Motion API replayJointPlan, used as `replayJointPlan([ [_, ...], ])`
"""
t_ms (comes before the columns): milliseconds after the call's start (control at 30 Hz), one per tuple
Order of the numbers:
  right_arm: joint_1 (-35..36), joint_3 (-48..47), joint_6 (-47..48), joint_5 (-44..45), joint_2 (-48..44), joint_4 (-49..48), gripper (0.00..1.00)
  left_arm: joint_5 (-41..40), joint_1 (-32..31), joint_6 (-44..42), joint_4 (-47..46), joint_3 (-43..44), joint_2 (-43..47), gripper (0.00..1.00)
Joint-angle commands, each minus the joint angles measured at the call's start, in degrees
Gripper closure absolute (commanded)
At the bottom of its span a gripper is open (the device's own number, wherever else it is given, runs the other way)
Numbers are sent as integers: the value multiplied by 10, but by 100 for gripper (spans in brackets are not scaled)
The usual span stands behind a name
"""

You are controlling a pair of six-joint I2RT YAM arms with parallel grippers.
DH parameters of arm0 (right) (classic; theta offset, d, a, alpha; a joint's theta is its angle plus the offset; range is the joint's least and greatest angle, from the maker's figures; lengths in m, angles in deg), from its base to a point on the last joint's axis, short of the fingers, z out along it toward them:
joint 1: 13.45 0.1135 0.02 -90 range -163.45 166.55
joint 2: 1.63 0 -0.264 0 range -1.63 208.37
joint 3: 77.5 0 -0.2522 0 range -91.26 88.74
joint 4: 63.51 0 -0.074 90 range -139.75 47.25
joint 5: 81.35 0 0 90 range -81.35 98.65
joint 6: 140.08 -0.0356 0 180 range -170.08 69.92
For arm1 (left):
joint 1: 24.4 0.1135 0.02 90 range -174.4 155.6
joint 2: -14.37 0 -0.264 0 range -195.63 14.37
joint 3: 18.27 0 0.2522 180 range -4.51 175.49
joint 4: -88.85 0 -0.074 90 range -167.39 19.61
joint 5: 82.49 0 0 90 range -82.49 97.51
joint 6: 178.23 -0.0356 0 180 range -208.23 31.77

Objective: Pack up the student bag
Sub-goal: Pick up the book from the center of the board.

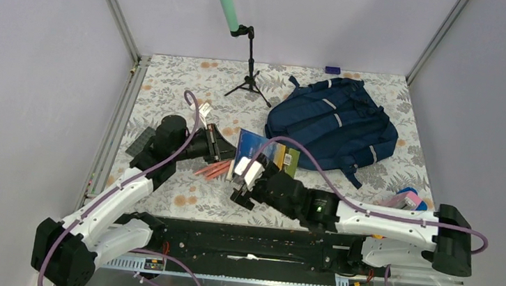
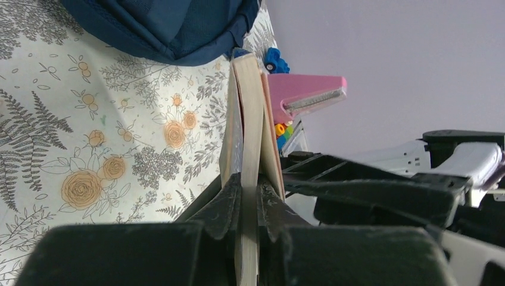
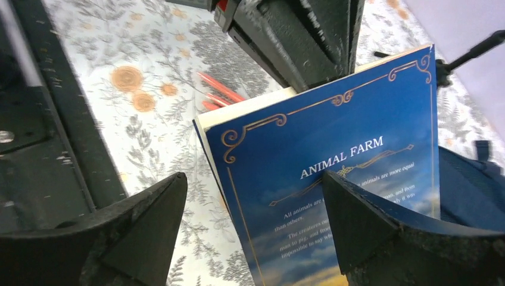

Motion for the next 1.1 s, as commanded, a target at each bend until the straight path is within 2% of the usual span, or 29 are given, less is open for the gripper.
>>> replayJointPlan([
  [0, 36, 15, 69, 146, 47, -96, 9, -21, -1, 57, -82, 9, 24, 100],
  [67, 44, 20, 95, 207, 76, -132, 7, -24, 0, 61, -82, 10, 28, 100],
  [200, 49, -2, 116, 281, 114, -143, 6, -34, 0, 74, -83, 4, 40, 100],
  [333, 49, 4, 176, 387, 164, -244, 9, -38, 0, 99, -100, -11, 51, 100],
  [367, 50, 8, 195, 405, 174, -275, 17, -42, 0, 104, -102, -14, 55, 100],
  [400, 49, 9, 209, 416, 180, -298, 38, -46, 0, 105, -104, -16, 57, 100],
  [433, 49, 9, 214, 426, 181, -310, 72, -49, 0, 103, -104, -17, 59, 100],
  [467, 49, 8, 214, 434, 178, -313, 83, -53, 0, 97, -102, -17, 60, 100],
  [500, 47, 7, 211, 437, 172, -311, 97, -54, 0, 89, -100, -13, 59, 92],
  [533, 42, 5, 201, 437, 162, -301, 100, -53, 0, 67, -96, -9, 58, 74],
  [600, 20, -2, 163, 430, 136, -252, 100, -66, 0, 12, -61, 13, 56, 37],
  [633, 2, -6, 139, 422, 121, -221, 100, -81, 0, -22, -43, 25, 57, 25],
  [667, -15, -9, 116, 412, 102, -182, 100, -109, 0, -50, -28, 35, 61, 19],
  [733, -55, -10, 74, 378, 61, -135, 100, -170, 0, -92, -16, 36, 70, 11],
  [833, -118, -28, 7, 322, 0, -53, 100, -241, 0, -100, -27, 20, 66, 8],
  [933, -204, -54, -62, 262, -28, 34, 100, -262, -4, -64, -69, 6, 19, 8],
  [1067, -302, -62, -113, 205, -47, 101, 100, -272, -27, -26, -125, 15, -89, 8],
])
